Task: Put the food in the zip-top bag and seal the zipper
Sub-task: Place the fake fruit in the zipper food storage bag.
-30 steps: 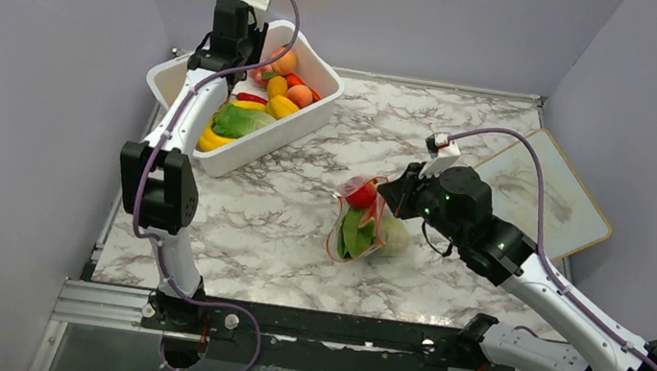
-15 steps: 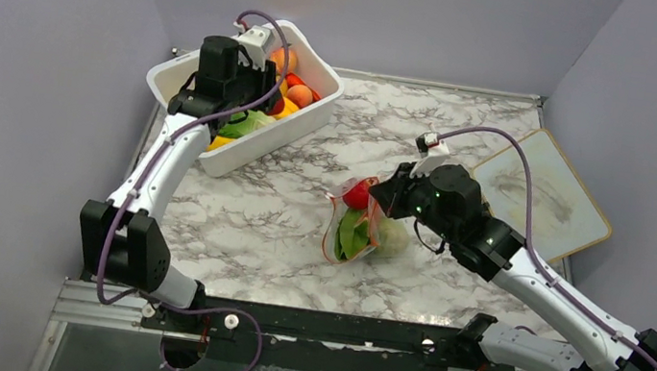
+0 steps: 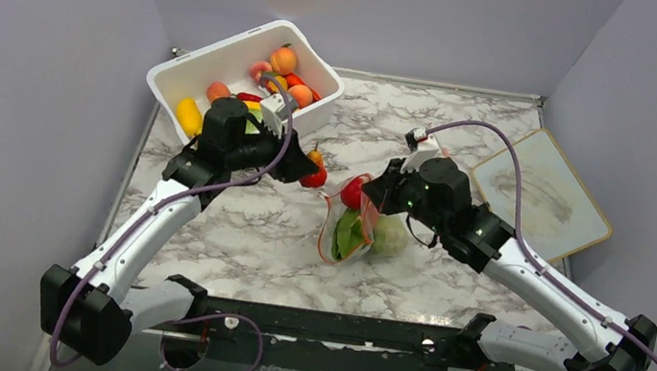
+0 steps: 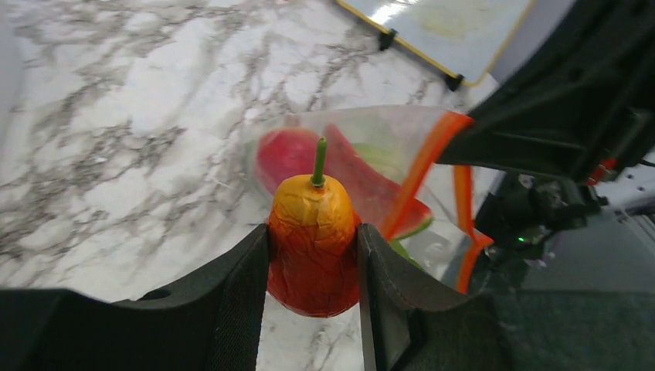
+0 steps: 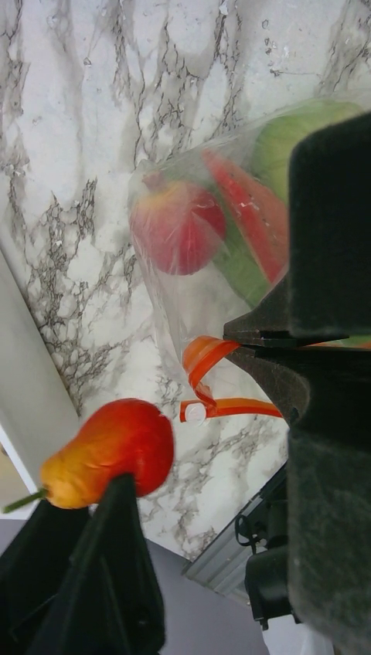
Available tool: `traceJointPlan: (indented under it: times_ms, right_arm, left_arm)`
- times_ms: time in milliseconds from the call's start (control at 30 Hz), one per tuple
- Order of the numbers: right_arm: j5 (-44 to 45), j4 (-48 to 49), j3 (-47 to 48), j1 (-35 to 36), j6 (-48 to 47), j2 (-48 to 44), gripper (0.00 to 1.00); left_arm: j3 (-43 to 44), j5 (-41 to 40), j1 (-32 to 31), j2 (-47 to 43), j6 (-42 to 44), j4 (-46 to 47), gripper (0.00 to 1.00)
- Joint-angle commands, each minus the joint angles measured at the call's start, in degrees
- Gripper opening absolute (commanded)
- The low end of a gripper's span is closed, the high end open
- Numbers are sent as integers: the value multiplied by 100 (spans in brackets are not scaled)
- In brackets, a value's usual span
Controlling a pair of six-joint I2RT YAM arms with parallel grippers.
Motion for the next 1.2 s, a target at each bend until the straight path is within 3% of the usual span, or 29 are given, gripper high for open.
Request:
traceJointPlan:
  times_ms: [0, 500, 833, 1167]
  right_arm:
    - [164, 112, 245, 11, 31, 43, 1]
    - [173, 40, 352, 11, 69, 72, 1]
    - [123, 83, 268, 11, 156, -6, 1]
    - [75, 116, 221, 11, 154, -86, 1]
  left_arm:
    - [-516, 970, -253, -466, -819, 871, 20]
    - [-1687, 1075, -631, -1731, -2336, 2558, 20]
    - [-2058, 519, -1197, -1447, -2238, 2852, 18]
    - [-2224, -207, -1720, -944, -1443, 2849, 18]
